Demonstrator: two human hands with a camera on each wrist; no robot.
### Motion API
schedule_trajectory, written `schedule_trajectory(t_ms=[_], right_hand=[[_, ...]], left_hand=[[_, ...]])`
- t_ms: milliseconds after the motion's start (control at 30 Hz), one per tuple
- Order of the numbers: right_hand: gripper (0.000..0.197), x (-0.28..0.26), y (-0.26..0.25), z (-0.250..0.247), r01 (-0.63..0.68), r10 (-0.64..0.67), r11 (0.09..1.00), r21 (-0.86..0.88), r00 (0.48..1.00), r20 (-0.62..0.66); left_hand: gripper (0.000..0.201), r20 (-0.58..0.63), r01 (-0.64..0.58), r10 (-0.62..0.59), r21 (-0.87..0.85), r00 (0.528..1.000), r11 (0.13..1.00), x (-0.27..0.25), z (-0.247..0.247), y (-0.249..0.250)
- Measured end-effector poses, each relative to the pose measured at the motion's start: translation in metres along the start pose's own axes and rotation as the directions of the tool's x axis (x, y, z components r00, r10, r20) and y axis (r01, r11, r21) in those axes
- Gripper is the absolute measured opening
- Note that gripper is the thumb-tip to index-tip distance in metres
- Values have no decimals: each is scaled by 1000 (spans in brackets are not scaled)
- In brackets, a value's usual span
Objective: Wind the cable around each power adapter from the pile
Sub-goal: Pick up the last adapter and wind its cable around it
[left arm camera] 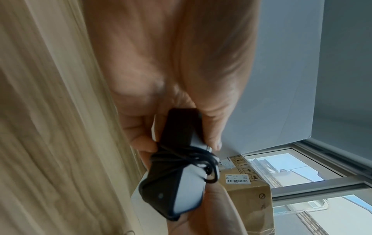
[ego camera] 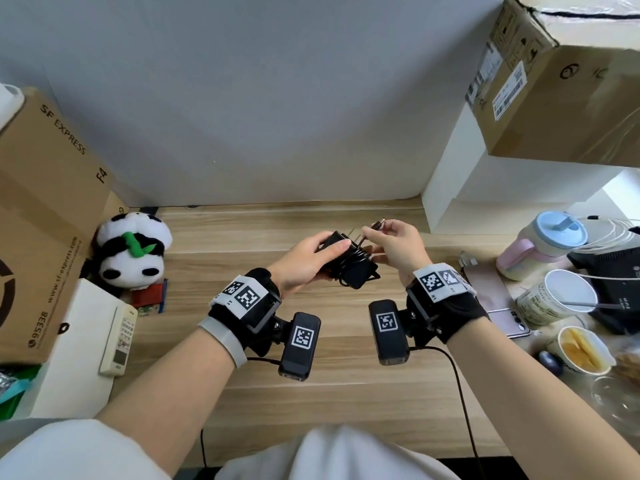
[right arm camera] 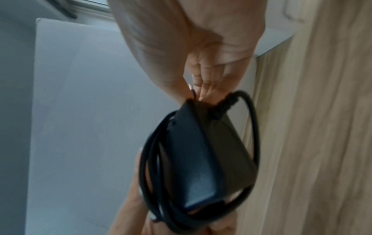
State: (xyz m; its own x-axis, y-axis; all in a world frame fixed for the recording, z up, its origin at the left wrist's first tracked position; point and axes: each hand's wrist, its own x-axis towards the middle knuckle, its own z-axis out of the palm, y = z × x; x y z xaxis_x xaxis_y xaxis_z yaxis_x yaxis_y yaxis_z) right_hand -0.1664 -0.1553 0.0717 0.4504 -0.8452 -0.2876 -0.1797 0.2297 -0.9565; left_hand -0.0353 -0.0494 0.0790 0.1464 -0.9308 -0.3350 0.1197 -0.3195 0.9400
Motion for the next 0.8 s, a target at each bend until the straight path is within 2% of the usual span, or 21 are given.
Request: schedule_trajectory(t_ms=[100,133,200,233,333,467,633,700,800], right_hand=[[34,-7,12,-16,-1,1,1000,-22,1000,-4],[34,-10,16,-20,10,-10,997,-81,1000,-2],[17,-19,25,-30,6,-7,990,-138,1000,-3],[12,-25,29,-36,-25,24,994,-103,1000,-9],[31,-46,41,-55,-156,162,983,99,985,-56],[36,-80,68,-87,-198,241,947,254,959,-152],[25,-144,103,-132,-200,319,910,363,896,-307],[18,-174,115,-149,-191,349,899,393,856,-381],[23,-218,137,-168,-197,402,879,435,796,-452]], left_hand=[[14,52,5,-4,-28,999,1000,3,7,-5],[14,76,14,-11,-39,997,999,5,11,-6],[14,131,42,-34,-58,991,997,11,22,-8],[15,155,62,-50,-70,987,996,15,29,-10],[16,217,137,-111,-107,970,985,28,54,-17],[18,308,237,-206,-68,929,969,40,99,-30],[17,467,283,-293,92,834,955,38,178,-56],[19,518,289,-326,152,791,945,31,210,-67],[23,562,309,-374,211,738,927,15,253,-87]])
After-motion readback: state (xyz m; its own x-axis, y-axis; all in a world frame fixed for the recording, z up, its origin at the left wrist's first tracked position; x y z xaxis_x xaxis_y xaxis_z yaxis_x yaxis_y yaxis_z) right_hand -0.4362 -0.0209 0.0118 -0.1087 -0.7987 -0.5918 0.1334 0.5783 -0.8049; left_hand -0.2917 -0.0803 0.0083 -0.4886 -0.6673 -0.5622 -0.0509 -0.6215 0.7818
